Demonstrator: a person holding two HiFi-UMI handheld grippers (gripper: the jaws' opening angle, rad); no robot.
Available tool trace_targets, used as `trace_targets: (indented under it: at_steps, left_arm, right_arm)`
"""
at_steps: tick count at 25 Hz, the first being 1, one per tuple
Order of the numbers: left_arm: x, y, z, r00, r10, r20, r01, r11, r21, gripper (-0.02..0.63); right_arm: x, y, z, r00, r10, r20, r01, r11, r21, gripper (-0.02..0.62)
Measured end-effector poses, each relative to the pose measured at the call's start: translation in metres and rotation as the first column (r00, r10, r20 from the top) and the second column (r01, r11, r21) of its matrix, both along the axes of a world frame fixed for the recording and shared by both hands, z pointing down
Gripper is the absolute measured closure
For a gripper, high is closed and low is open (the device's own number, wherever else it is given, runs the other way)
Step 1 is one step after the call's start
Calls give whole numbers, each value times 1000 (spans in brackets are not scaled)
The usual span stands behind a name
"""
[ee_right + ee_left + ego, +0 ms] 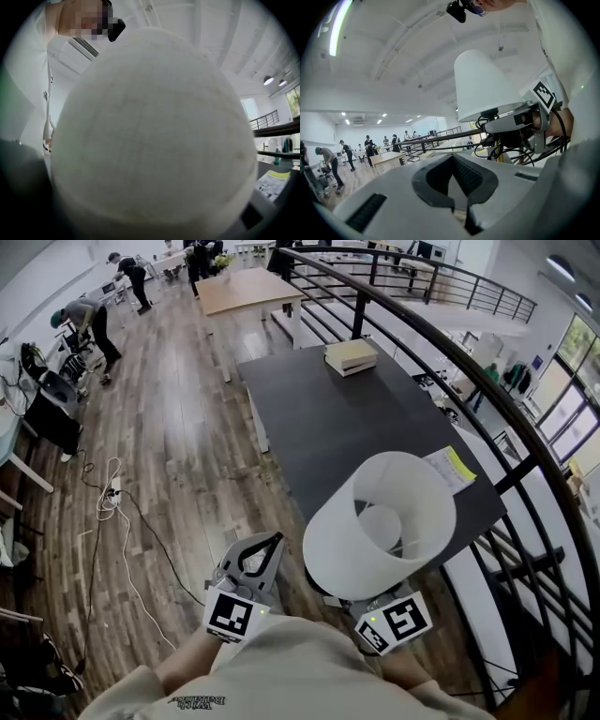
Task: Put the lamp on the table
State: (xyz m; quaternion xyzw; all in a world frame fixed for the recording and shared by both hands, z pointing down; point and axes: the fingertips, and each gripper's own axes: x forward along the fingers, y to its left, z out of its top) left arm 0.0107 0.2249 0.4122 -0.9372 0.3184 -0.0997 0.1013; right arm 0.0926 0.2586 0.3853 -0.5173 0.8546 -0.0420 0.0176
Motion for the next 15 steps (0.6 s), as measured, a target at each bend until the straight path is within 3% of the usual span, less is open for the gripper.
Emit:
trace_targets:
  at_steps: [2,15]
  left_arm:
    - [-4,-22,2,1000,-8,-12,7,999,-34,601]
    - [-39,-214,1,998,63,-26,-64,996,-58,601]
  right_arm:
    - [-3,-21,0,1000,1,3,-1,1000,-2,463]
    - [-42,-202,-5,998,57,-24,-58,998,-36,463]
